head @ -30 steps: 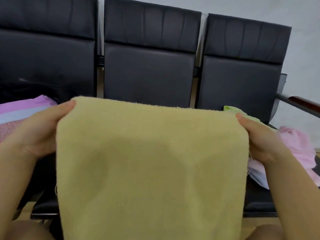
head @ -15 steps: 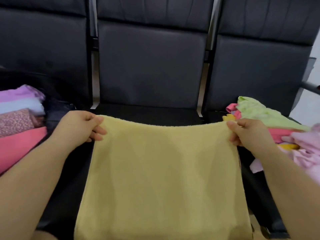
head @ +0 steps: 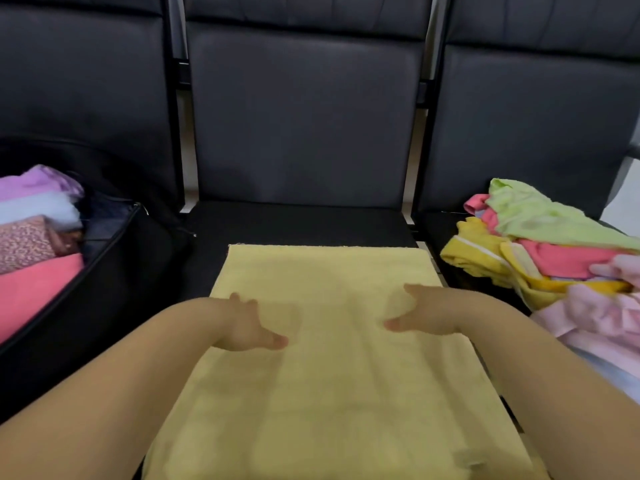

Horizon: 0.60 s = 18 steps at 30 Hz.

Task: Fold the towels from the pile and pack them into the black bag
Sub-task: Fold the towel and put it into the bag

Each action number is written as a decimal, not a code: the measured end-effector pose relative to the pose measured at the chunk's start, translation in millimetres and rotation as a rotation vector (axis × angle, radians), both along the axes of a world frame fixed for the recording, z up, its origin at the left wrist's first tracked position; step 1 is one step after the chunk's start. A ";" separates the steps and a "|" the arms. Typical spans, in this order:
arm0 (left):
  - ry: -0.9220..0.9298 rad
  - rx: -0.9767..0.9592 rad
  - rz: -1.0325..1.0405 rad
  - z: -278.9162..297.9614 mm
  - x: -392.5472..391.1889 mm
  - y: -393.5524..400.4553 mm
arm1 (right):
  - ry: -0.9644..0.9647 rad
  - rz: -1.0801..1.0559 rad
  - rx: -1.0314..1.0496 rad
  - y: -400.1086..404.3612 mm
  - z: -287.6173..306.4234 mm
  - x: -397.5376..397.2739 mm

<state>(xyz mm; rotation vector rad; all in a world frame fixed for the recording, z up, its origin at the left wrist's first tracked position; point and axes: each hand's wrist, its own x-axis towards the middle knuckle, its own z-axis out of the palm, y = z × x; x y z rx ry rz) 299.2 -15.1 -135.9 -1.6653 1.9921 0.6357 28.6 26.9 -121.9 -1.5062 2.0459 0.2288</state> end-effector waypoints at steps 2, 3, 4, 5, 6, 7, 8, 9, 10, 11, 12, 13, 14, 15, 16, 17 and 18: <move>-0.012 -0.012 -0.011 -7.9 2.5 0.2 | 0.099 0.050 0.094 0.6 -8.5 4.9; 0.027 -0.071 0.002 -12.5 4.3 -0.3 | 0.120 0.056 0.069 -0.3 -15.6 6.9; 0.065 -0.147 0.023 -16.2 6.1 -1.4 | 0.134 0.054 -0.004 -0.9 -20.7 9.1; 0.083 -0.219 0.042 -18.4 7.8 -2.5 | 0.154 0.048 -0.111 -1.7 -24.2 10.3; 0.079 -0.272 0.059 -19.6 8.8 -3.4 | 0.176 0.043 -0.213 -2.5 -25.4 10.6; 0.058 -0.300 0.073 -18.8 7.3 -3.0 | 0.181 0.035 -0.277 -2.0 -23.9 10.6; 0.027 -0.305 0.082 -16.9 4.4 -2.2 | 0.157 0.022 -0.296 -1.1 -20.3 10.7; -0.012 -0.284 0.078 -12.8 0.2 0.8 | 0.113 0.009 -0.272 1.0 -15.2 11.1; -0.061 -0.240 0.062 -6.0 -4.9 6.6 | 0.075 0.006 -0.217 4.8 -9.9 12.2; -0.103 -0.183 0.043 1.4 -9.8 12.8 | 0.067 0.013 -0.136 10.0 -5.8 13.2; -0.124 -0.129 0.033 6.9 -12.5 17.3 | 0.087 0.024 -0.053 15.0 -3.6 14.1; -0.131 -0.095 0.030 8.8 -11.5 20.1 | 0.119 0.035 0.009 18.8 -4.0 14.2; -0.129 -0.089 0.035 6.9 -7.0 19.8 | 0.145 0.041 0.032 21.4 -5.0 14.0; -0.129 -0.112 0.045 3.5 0.0 18.2 | 0.158 0.041 0.016 22.7 -7.6 12.6; -0.116 -0.154 0.058 -0.8 7.7 16.0 | 0.162 0.041 -0.026 24.4 -9.2 10.7; -0.089 -0.208 0.071 -3.7 14.2 14.0 | 0.155 0.038 -0.073 26.1 -10.9 7.5; -0.062 -0.265 0.079 -5.3 19.4 12.4 | 0.133 0.024 -0.125 28.1 -11.4 3.4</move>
